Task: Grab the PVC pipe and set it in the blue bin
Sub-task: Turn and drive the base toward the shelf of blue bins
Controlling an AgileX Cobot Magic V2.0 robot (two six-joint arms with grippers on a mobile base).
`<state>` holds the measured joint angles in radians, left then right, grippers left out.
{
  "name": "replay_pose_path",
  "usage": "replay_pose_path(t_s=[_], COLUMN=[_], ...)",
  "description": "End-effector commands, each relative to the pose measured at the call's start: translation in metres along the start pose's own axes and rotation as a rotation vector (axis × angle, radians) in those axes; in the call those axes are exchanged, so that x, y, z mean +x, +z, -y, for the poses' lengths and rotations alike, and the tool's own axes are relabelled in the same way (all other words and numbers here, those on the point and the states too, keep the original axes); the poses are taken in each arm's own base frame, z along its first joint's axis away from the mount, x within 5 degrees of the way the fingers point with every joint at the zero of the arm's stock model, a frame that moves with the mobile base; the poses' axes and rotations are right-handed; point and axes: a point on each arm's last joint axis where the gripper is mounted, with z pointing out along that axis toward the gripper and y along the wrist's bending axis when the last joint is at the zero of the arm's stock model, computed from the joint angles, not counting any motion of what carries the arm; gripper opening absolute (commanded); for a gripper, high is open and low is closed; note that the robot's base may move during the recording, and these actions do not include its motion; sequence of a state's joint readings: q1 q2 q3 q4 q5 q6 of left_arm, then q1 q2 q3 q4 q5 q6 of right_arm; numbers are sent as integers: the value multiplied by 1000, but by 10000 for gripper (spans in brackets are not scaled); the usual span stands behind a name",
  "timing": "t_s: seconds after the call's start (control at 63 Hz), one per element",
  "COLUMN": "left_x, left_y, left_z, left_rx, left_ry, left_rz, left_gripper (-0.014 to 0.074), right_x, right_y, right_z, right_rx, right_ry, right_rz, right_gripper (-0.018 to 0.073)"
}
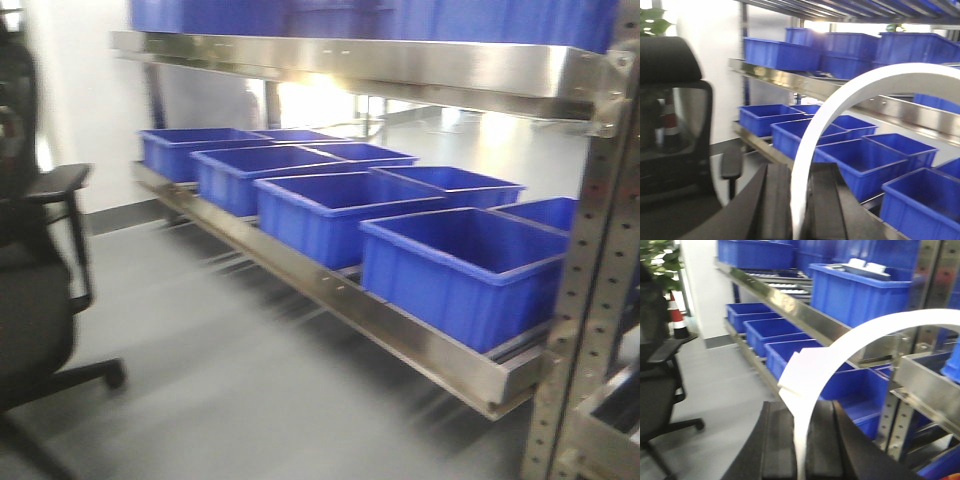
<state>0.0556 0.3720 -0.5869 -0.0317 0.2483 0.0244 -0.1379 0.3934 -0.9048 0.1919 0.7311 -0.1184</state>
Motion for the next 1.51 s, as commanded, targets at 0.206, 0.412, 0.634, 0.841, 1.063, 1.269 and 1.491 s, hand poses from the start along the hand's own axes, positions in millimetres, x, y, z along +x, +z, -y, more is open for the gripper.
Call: replay_pose_path(t_s=[0.206, 0.412, 0.634, 0.841, 1.063, 1.269, 1.491], left_x=[-3, -3, -3, -3, -3, -3, -3], left_y=[-1, -1, -1, -1, -1, -1, -1], left_z=[0, 0, 0, 0, 0, 0, 0], left_rx=[5, 5, 5, 5, 5, 5, 5], left_ry=[-12, -12, -12, -12, -12, -12, -12], left_rz=[36, 36, 36, 36, 36, 36, 36], left_gripper=[-111, -111, -111, -111, -111, -111, -111], right_x=[-2, -2, -2, -2, -2, -2, -2], right_y=[0, 0, 0, 0, 0, 0, 0], right_z=[1, 1, 1, 1, 1, 1, 1], right_rx=[11, 11, 11, 11, 11, 11, 11], right_ry=[-11, -11, -11, -11, -11, -11, -11], right_rz=[26, 26, 26, 26, 26, 26, 26], right_gripper=[-168, -168, -168, -168, -168, -168, -168])
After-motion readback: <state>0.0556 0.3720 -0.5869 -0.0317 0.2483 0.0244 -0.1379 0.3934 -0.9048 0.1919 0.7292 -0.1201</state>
